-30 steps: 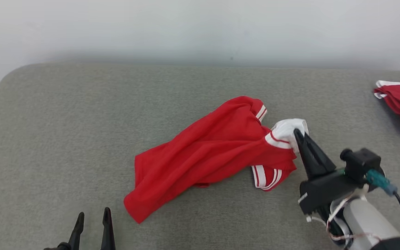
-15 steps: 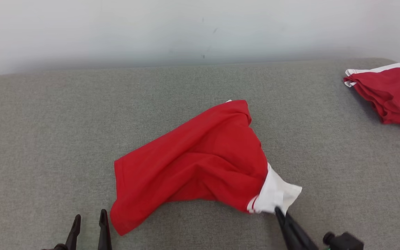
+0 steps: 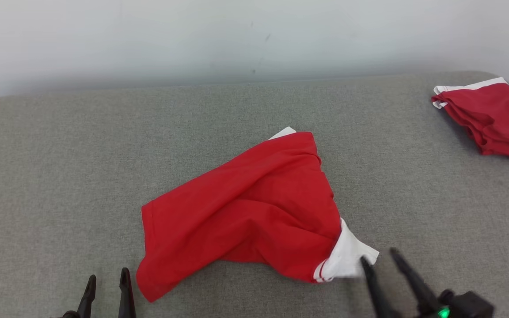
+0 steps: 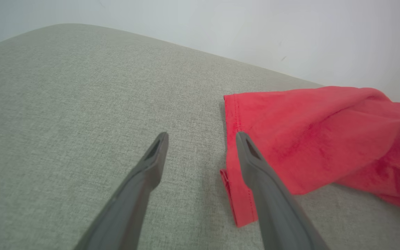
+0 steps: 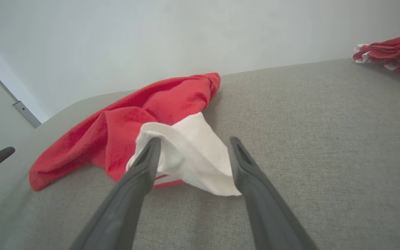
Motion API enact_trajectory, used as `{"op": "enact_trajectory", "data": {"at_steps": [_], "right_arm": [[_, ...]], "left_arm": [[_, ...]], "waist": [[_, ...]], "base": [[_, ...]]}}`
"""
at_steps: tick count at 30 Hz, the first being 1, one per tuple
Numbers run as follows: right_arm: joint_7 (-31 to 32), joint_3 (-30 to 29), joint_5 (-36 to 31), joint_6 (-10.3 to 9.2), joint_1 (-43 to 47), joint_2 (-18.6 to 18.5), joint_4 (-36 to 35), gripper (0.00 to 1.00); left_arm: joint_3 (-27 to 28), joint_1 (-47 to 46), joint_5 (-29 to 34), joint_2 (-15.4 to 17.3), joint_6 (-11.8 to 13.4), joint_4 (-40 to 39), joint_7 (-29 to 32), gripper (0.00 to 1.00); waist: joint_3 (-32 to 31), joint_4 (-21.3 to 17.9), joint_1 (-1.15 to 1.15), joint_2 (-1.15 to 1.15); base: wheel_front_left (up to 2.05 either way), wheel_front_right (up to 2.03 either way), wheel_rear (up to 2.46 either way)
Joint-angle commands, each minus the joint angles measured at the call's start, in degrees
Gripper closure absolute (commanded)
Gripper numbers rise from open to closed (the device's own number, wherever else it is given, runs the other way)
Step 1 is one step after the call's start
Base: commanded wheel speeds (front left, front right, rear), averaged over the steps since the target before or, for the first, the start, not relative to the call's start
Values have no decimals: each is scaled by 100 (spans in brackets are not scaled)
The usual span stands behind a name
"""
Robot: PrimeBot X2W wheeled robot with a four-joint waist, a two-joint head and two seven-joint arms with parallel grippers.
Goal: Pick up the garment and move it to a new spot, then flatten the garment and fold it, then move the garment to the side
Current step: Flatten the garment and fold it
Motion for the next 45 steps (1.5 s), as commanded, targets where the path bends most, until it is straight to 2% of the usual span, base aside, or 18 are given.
{"op": "enact_trajectory", "data": {"at_steps": [1, 6, 14, 23, 36, 37, 38, 39, 45], "right_arm": [[-26, -152, 62, -15, -46, -12, -203, 0], [-18, -432, 18, -15, 60, 4, -592, 0], [-20, -692, -164, -15, -7, 89, -387, 0], [-20, -834, -293, -15, -61, 286, -196, 0], [-21, -765, -355, -15, -107, 454, -108, 0], [-21, -772, -359, -15, -110, 461, -108, 0], [-21, -785, -362, -15, -112, 469, -111, 0], [-21, -798, -368, -15, -113, 477, -117, 0], [-20, -874, -364, -15, -7, 547, -105, 0]], "left_arm": [[14, -23, 55, -2, -3, -21, -10, 0], [-8, 37, 46, -2, 20, -63, -10, 0], [-102, 100, 5, -2, -24, 15, -10, 0], [-850, 158, 130, 2, -98, 400, -10, 0], [-716, -283, 136, 1, -112, 1102, -10, 0], [-727, -315, 100, 0, -121, 1198, -10, 13], [-719, -374, 114, 1, -128, 1207, -10, 75], [-722, -436, 142, 4, -135, 1185, -10, 100], [-1002, -316, 199, 2, -141, 783, -10, 100]], "waist": [[-19, 6, 0, 0], [-69, 51, 0, 0], [-145, 115, 0, 0], [-207, 91, 0, 0], [-186, -135, 0, 0], [-182, -139, 0, 0], [-179, -138, 0, 0], [-175, -131, 0, 0], [-190, 77, 0, 0]], "base": [[0, 0, 0], [0, 0, 0], [0, 0, 0], [0, 0, 0], [0, 0, 0], [0, 0, 0], [0, 0, 0], [0, 0, 0], [0, 0, 0]]}}
